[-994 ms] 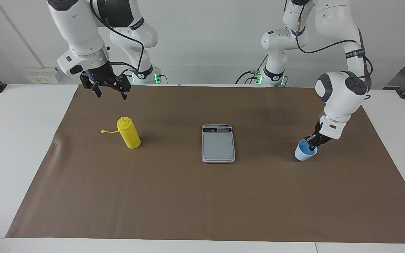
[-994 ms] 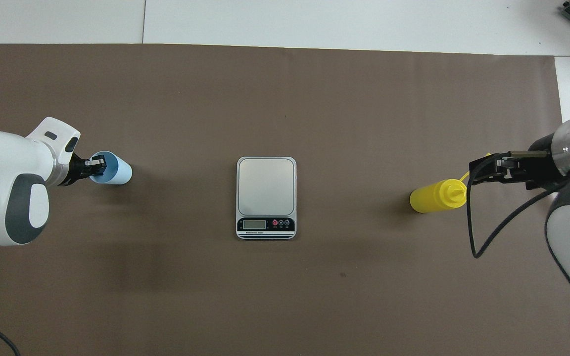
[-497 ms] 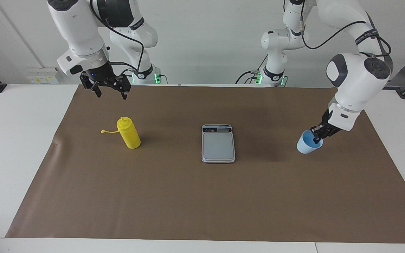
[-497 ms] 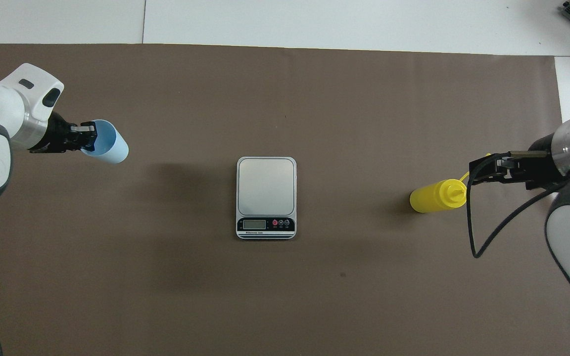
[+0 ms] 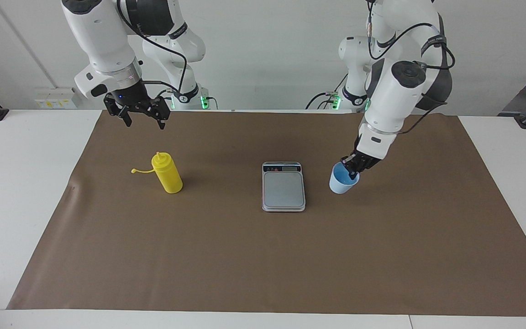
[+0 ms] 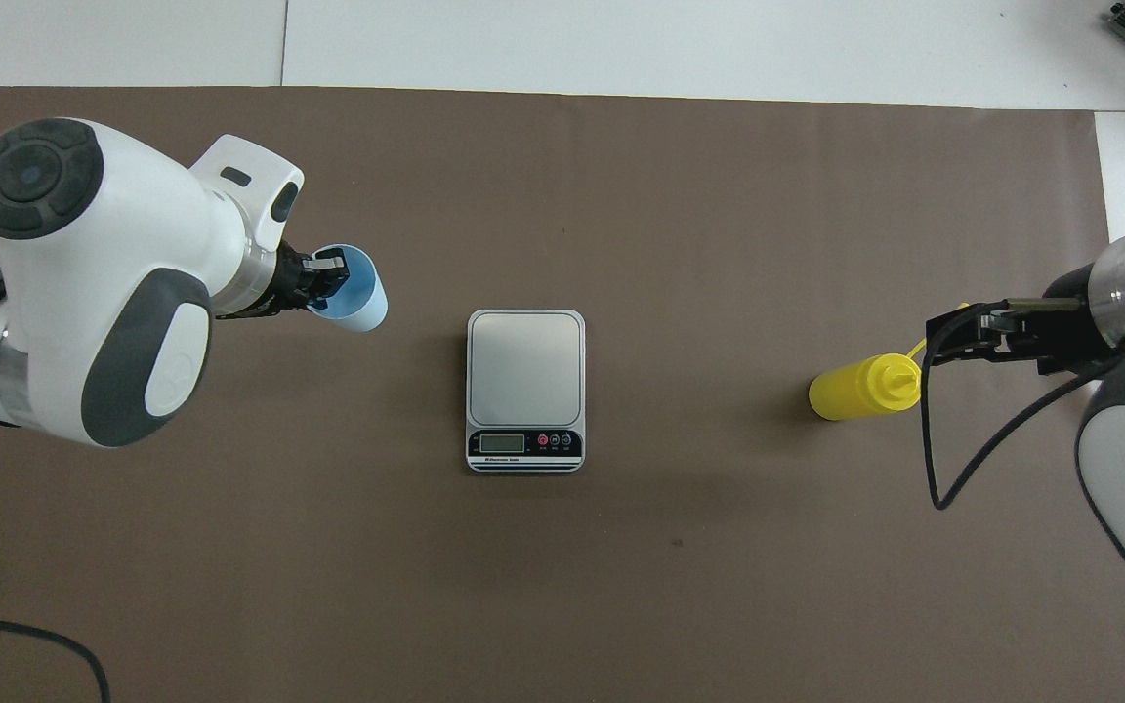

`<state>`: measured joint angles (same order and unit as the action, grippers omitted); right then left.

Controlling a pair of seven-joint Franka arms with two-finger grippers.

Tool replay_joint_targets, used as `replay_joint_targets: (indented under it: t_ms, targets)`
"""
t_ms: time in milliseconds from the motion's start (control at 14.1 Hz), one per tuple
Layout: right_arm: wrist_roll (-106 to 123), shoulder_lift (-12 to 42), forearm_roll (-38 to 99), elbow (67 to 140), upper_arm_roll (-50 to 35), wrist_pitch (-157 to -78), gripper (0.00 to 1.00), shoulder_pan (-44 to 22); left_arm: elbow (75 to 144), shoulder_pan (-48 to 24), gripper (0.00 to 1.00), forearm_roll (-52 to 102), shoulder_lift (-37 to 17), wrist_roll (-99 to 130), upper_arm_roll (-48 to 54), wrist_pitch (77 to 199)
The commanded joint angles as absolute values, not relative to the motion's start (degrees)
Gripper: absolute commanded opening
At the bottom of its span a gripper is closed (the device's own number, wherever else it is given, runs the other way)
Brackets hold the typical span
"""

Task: Pour seasoning into cup on scale with both arms
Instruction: 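Carry the blue cup with the left gripper onto the scale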

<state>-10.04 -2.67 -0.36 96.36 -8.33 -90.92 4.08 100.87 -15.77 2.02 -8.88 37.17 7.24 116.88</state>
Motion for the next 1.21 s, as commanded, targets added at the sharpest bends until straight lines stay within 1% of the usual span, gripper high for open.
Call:
replay_joint_targets:
  t_ms: [0,71,213,426,639,1065,1136]
  targets:
    - [-10.9,-3.7,0.0,97.2,-8.5,-90.6,1.0,4.5,101.6,-21.3,0.0,2.7,-10.8,42.5,6.2,121.5]
    - [-10.9,-3.7,0.0,97.2,-8.4,-90.7,1.0,4.6,101.6,-22.2,0.0,2.6,-11.0,42.9,6.2,121.9]
    - [-10.9,-3.7,0.0,97.2,-8.5,-90.6,1.0,4.5,100.8,-25.0,0.0,1.5,-14.2,45.1,6.0,122.9]
    - [-10.9,-3.7,0.0,97.2,-8.5,-90.6,1.0,4.6,100.9,-25.8,0.0,-0.3,-15.6,48.1,6.1,125.7]
    - [-10.9,-3.7,0.0,97.2,-8.5,-90.7,1.0,4.6,102.6,-27.9,0.0,-2.3,-15.9,50.4,6.1,127.1]
    - [-10.9,-3.7,0.0,97.2,-8.5,-90.7,1.0,4.6,105.2,-28.9,0.0,-2.5,-15.4,50.4,6.1,127.6]
    - [-10.9,-3.7,0.0,97.2,-8.5,-90.7,1.0,4.6,106.1,-28.9,0.0,-2.4,-15.2,50.4,6.1,129.3]
